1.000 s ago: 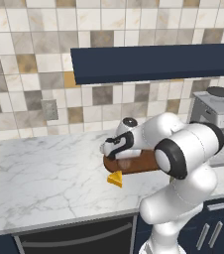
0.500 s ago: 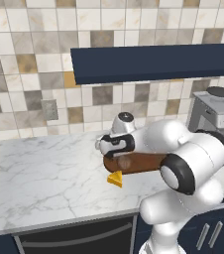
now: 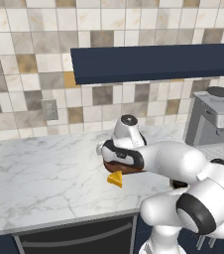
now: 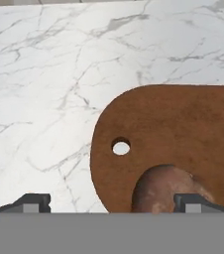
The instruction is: Retrieve the reheated potato from the microwave, then place the potato, cheese, and condiment on the cutting board.
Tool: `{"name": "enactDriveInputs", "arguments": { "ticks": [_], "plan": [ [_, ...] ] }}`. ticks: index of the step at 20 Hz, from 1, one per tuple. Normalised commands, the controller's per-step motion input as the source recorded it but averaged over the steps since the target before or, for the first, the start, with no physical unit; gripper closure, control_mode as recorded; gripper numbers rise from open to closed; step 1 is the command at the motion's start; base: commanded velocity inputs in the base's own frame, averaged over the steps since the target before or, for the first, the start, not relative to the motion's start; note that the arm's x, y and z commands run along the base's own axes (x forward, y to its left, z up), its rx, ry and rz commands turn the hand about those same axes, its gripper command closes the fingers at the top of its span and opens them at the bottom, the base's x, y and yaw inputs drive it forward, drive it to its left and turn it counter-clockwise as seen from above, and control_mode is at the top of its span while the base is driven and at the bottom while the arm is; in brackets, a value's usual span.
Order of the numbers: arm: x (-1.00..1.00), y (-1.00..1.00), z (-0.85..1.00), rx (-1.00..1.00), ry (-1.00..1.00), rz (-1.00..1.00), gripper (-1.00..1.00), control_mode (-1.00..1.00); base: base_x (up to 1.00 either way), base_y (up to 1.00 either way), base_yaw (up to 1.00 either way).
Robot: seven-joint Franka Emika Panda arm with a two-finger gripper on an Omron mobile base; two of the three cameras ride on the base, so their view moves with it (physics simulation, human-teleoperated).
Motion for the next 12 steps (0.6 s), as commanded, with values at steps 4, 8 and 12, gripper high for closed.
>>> {"name": "enactDriveInputs", "arguments": {
  "ticks": [4, 8, 12],
  "plan": [
    [-0.60, 0.00, 0.06, 0.00, 0.00, 0.00, -1.00, -1.00, 0.00, 0.00, 0.00],
    [-0.54, 0.00, 0.00, 0.00, 0.00, 0.00, -1.00, -1.00, 0.00, 0.00, 0.00],
    [-0.40, 0.00, -0.08, 0.00, 0.00, 0.00, -1.00, -1.00, 0.00, 0.00, 0.00]
  ]
}}
